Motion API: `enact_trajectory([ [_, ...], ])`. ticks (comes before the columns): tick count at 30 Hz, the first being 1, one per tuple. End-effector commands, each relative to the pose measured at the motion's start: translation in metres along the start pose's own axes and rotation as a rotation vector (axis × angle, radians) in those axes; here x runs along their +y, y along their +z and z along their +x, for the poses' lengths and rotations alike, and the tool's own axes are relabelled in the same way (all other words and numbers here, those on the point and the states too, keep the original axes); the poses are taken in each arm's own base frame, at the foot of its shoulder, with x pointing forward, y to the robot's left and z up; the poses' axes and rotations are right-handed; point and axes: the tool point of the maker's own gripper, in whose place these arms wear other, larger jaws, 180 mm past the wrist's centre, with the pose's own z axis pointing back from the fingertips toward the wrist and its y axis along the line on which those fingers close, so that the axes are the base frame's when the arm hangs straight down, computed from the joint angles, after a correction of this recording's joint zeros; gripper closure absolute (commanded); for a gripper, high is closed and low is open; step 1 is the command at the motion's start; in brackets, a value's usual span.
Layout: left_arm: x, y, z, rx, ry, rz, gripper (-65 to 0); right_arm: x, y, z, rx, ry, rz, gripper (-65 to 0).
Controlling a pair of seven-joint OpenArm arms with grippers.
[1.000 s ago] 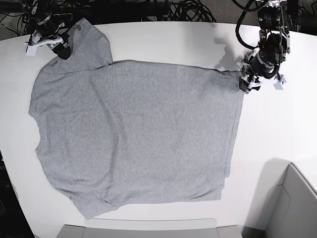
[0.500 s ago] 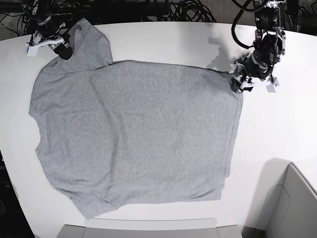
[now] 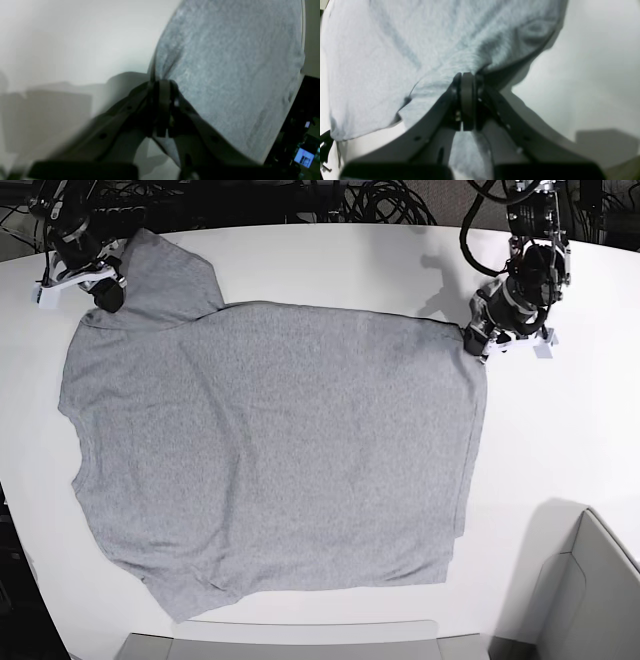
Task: Fold the T-shirt properly
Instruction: 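Lift the held corners and fold them over toward the hem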
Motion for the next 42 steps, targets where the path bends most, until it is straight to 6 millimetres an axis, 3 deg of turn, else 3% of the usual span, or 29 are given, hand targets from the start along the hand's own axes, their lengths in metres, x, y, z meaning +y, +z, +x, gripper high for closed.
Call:
enact_trajectory([
  [1,0.004,0.009,0.007,-0.015,0.01,0.011,0.0,0.003,0.009,0.018,-0.057,0.033,0.006,0.0],
  [6,-0.004,0.034,0.011,-0.056,-0.022,-0.02,0.0,-0.001,0.033,0.04,-0.121,0.085,-0.039,0.0],
  [11,0.005,0.044,0.014,-0.072,-0.022,-0.002,0.0,0.004,0.05,0.042,-0.135,0.114,-0.056,0.0],
  [14,0.017,0.058,0.02,-0.103,-0.014,0.022,0.0,0.01,0.059,0.04,-0.139,0.13,-0.058,0.0],
  [18,0.018,0.076,0.03,-0.148,-0.029,0.023,0.0,0.011,0.066,0.046,-0.16,0.141,-0.069,0.0],
  [23,0.011,0.076,0.032,-0.155,-0.031,0.005,0.0,0.021,0.058,0.06,-0.2,0.154,-0.038,0.0],
  [28,-0.017,0.07,0.049,-0.196,-0.034,-0.059,0.0,0.026,0.051,0.08,-0.232,0.208,-0.029,0.0],
  [33,-0.038,0.067,0.062,-0.226,-0.039,-0.108,0.0,0.038,0.03,0.092,-0.238,0.321,-0.053,0.0],
  [42,-0.046,0.039,0.089,-0.243,0.038,-0.124,0.0,0.074,-0.021,0.099,-0.219,0.48,-0.045,0.0],
])
